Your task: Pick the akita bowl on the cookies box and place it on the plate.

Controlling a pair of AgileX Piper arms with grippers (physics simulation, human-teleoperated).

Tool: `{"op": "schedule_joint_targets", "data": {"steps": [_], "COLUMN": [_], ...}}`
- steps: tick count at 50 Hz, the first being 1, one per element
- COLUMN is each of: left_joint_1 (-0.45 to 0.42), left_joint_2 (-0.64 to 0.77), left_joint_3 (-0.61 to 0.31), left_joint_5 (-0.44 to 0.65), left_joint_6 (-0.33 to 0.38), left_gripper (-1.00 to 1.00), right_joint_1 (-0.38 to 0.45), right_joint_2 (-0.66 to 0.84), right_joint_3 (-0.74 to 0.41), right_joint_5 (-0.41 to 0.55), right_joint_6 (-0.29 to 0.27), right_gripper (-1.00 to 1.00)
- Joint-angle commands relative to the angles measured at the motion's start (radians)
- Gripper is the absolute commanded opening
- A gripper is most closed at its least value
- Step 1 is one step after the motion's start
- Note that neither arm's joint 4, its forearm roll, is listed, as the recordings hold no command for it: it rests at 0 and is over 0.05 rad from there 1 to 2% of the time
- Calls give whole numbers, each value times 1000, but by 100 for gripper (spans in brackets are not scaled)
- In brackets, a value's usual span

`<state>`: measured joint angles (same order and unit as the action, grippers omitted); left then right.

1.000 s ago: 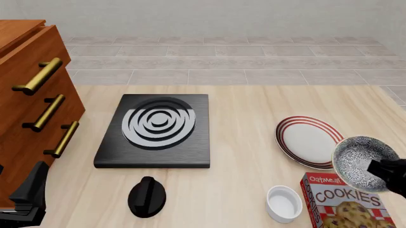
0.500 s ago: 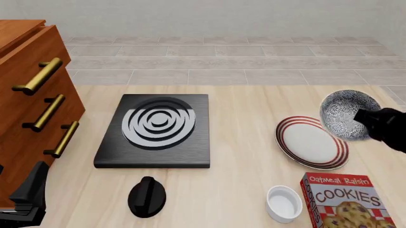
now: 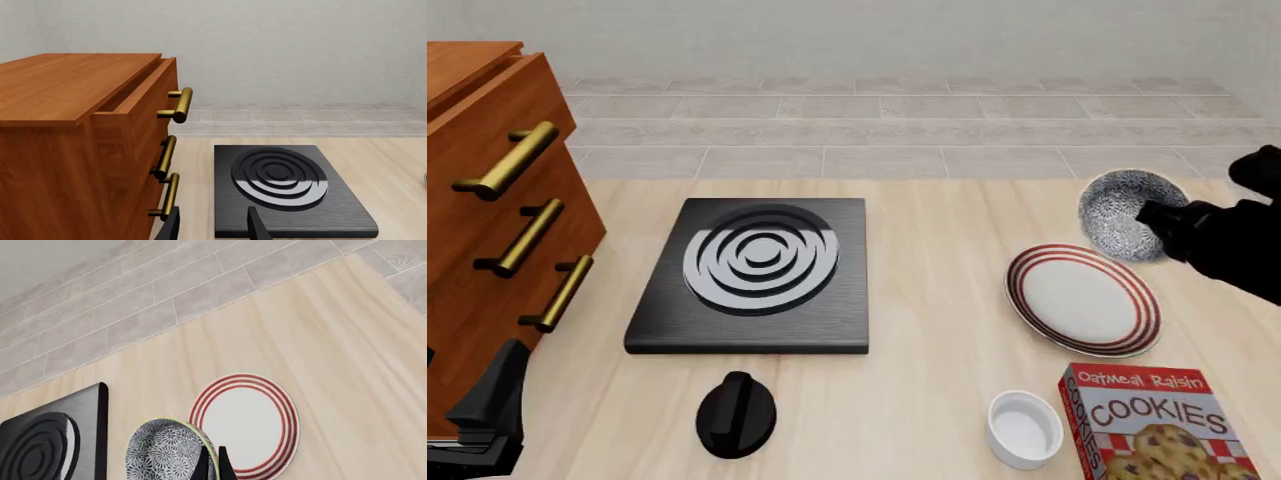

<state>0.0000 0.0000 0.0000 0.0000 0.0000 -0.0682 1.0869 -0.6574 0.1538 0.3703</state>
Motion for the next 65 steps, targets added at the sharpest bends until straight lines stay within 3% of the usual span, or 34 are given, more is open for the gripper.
{"op": "schedule_joint_targets", "data": {"steps": [1,24,65], "left_joint_1": [0,0,0], "left_joint_2": [0,0,0], "left_joint_3": [0,0,0], "left_joint_5": [0,0,0], "left_joint_6": [0,0,0], "left_gripper": [100,100,100], "right_joint_1": [-13,-84,-105], "right_joint_2": [105,234,491], "right_joint_3": [-20,-16,-68], "right_joint_5": [-78,-169,-294], "right_joint_6": [15,9,-1], "right_gripper": [-100,-100,-100]}}
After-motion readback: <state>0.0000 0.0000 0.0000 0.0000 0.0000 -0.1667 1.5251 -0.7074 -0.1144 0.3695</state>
